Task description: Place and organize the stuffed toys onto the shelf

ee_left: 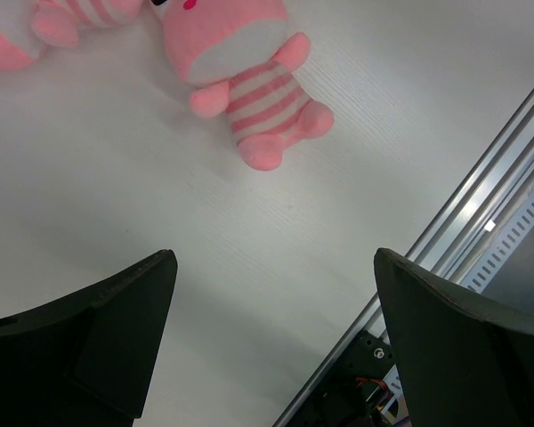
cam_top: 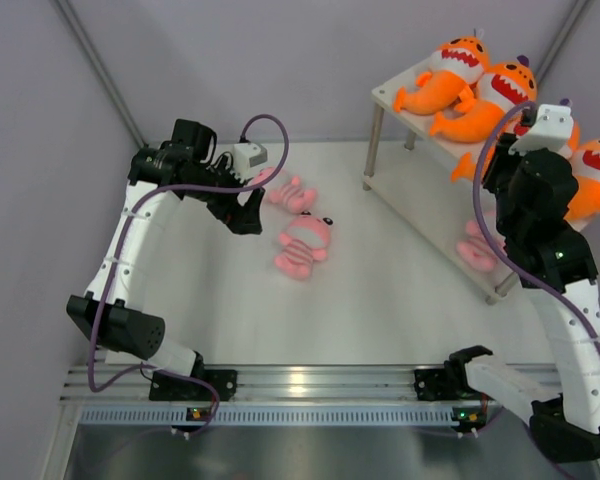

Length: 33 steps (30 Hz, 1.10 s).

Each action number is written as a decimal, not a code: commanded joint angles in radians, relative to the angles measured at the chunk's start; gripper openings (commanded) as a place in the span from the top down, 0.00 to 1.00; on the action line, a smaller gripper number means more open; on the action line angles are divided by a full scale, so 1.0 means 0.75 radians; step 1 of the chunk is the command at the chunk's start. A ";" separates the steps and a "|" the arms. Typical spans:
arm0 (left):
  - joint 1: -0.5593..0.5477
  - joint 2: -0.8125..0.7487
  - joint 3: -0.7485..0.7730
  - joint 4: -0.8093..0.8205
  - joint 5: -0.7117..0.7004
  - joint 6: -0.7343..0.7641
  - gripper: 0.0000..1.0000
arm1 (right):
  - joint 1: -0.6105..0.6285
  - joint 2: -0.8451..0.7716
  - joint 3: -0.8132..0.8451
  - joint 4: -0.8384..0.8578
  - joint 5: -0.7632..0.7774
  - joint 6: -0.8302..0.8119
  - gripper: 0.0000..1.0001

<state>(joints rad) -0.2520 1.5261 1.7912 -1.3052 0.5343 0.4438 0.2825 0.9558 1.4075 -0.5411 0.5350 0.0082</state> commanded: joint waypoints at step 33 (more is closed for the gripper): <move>0.013 0.008 -0.164 0.151 -0.211 -0.074 0.01 | 0.175 0.274 0.422 -0.103 -0.618 -0.413 0.24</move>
<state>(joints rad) -0.2516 1.5280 1.7302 -1.2758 0.4713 0.4282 0.2638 1.1011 1.6894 -0.5625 0.1425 -0.2260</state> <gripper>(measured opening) 0.984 0.745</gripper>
